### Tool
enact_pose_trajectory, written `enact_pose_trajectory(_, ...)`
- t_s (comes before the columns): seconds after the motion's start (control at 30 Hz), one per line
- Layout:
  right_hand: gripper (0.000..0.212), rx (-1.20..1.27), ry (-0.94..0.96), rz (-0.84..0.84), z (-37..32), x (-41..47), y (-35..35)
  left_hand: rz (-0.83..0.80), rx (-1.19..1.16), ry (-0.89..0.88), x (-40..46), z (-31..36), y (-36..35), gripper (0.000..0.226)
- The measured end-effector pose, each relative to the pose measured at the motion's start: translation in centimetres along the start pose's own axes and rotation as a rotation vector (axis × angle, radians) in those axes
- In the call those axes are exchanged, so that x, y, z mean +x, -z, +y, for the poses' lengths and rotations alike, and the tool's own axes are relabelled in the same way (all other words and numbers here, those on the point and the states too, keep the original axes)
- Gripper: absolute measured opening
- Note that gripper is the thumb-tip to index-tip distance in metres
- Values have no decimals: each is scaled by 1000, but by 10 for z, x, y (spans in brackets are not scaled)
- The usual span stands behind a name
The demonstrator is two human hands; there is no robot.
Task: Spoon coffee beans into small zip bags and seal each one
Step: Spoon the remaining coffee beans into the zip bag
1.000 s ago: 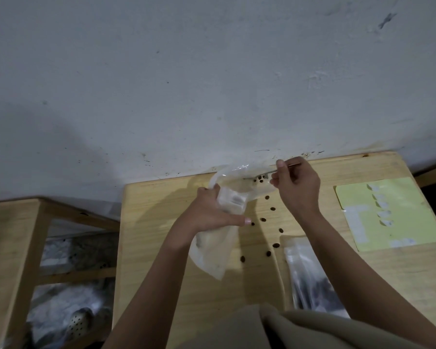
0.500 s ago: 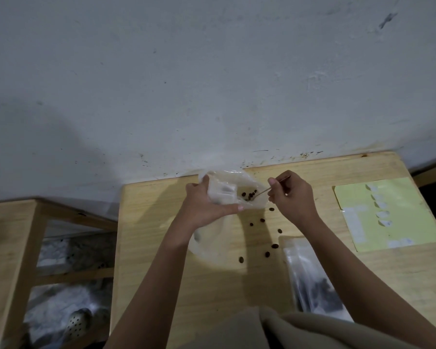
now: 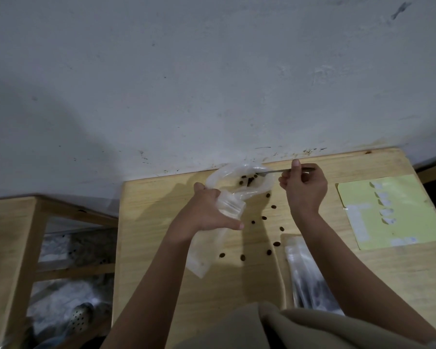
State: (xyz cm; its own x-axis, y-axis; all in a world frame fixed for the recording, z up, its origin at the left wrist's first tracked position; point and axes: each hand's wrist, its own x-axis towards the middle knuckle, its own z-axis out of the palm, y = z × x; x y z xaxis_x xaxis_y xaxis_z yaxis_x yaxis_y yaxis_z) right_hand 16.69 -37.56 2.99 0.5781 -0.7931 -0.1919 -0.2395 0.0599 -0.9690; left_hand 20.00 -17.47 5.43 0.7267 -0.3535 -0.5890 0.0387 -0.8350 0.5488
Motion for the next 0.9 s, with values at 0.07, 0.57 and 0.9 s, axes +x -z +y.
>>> enact_pose_trajectory(0.07,18,-81,62,-57,-1,0,3,10,-3,3,0,1,1,71)
enact_pose_trajectory(0.57,9,-586,544,-303,5,-4,7,60,-62,-20,3,23,3,84)
enact_pose_trajectory(0.9,7,-577,897,-237,18,-6,16,67,8,-76,-8,55,6,79)
